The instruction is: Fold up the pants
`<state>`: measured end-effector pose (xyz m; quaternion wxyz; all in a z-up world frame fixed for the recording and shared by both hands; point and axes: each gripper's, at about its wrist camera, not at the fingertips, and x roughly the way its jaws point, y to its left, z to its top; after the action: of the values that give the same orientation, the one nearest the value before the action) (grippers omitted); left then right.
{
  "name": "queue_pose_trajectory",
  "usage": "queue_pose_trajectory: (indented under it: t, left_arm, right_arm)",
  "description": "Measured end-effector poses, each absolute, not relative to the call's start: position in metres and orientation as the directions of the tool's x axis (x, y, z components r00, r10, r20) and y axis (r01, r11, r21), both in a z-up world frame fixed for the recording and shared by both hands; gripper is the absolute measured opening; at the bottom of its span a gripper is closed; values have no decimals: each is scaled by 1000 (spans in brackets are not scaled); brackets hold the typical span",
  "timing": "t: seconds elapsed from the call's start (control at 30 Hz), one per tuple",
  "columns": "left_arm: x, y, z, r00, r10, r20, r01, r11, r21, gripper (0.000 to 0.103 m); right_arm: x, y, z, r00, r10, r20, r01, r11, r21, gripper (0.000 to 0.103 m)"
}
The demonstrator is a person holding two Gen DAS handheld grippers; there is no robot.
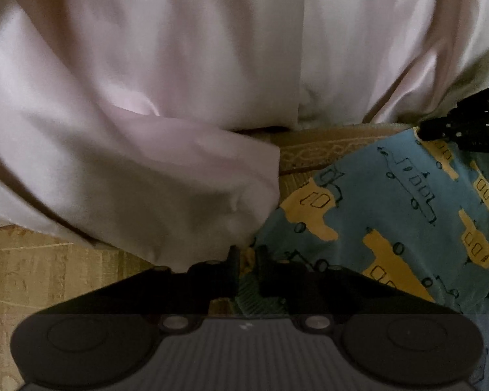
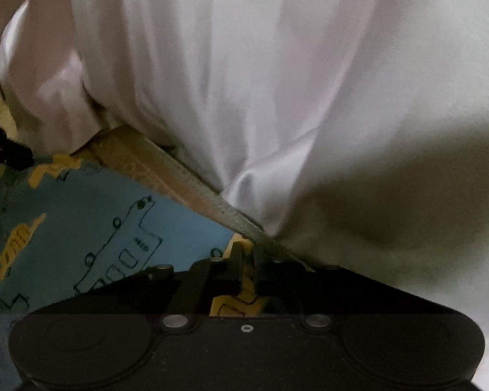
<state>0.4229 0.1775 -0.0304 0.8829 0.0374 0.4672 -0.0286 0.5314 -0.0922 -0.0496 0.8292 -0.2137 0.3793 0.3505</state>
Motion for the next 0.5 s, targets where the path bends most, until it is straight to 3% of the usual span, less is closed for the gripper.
queue_pose_trajectory:
  t: [0.07, 0.5]
  left_arm:
    - [421, 177, -30, 573, -5, -820, 85, 995, 53, 10]
    - [380, 174, -4, 711, -2, -703, 106, 989, 105, 9]
  right_arm:
    - [526, -90, -50, 483, 410, -774, -745, 657, -117, 0]
    - [461, -124, -15, 623, 481, -616, -703, 690, -172, 0]
